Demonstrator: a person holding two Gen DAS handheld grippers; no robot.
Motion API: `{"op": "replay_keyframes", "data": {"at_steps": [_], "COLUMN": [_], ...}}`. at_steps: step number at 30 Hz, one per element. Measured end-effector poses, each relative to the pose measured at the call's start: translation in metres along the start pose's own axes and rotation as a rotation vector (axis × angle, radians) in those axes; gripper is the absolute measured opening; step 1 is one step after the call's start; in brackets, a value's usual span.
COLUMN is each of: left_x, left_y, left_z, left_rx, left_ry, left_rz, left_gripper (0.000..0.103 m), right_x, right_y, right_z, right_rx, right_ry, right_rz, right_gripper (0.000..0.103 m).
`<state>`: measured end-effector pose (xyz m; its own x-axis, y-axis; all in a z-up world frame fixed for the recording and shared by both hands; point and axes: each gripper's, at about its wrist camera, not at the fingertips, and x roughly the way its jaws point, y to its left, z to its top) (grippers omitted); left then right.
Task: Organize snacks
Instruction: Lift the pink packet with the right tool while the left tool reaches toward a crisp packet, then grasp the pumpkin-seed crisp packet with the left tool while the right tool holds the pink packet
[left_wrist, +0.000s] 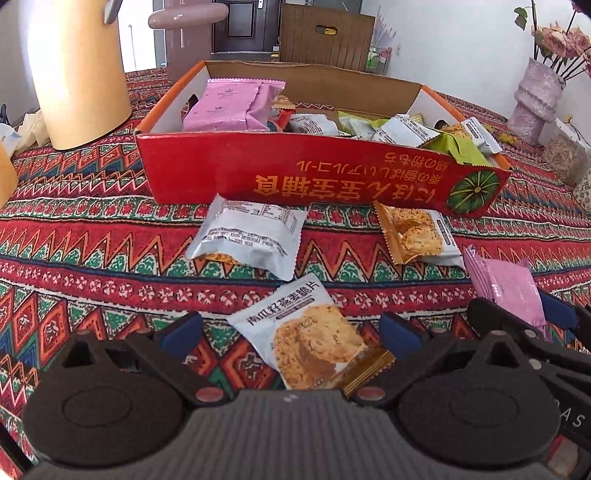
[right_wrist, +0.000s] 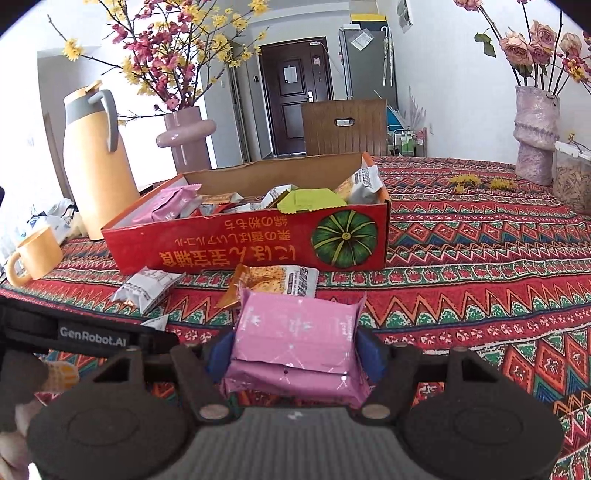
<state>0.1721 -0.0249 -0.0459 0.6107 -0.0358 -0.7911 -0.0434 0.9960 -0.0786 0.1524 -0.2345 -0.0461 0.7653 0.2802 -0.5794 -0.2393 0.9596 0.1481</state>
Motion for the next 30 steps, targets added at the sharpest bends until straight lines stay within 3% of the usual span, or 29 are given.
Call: {"op": "replay_keyframes", "data": {"at_steps": [14, 17, 30], "left_x": [-0.01, -0.012, -0.022], "left_y": [-0.001, -0.003, -0.002], "left_z": [-0.006, -0.008, -0.015], "left_rx": [0.036, 0.061, 0.069], "left_ry": [-0.016, -0.026, -0.061], "left_rz": [0.008, 0.007, -0.021], "left_gripper": [0.068, 0.052, 0.047], "right_x": [-0.006, -0.009, -0.017], "right_y": [0.004, 0.006, 0.01], "right_z": [-0.004, -0.005, -0.007], "right_rx": [0.002, -0.001, -0.005], "right_ry": [-0.005, -0.008, -0.015], "right_rz": [0.01, 0.012, 0.009], "right_gripper": [0.068, 0.068, 0.068]}}
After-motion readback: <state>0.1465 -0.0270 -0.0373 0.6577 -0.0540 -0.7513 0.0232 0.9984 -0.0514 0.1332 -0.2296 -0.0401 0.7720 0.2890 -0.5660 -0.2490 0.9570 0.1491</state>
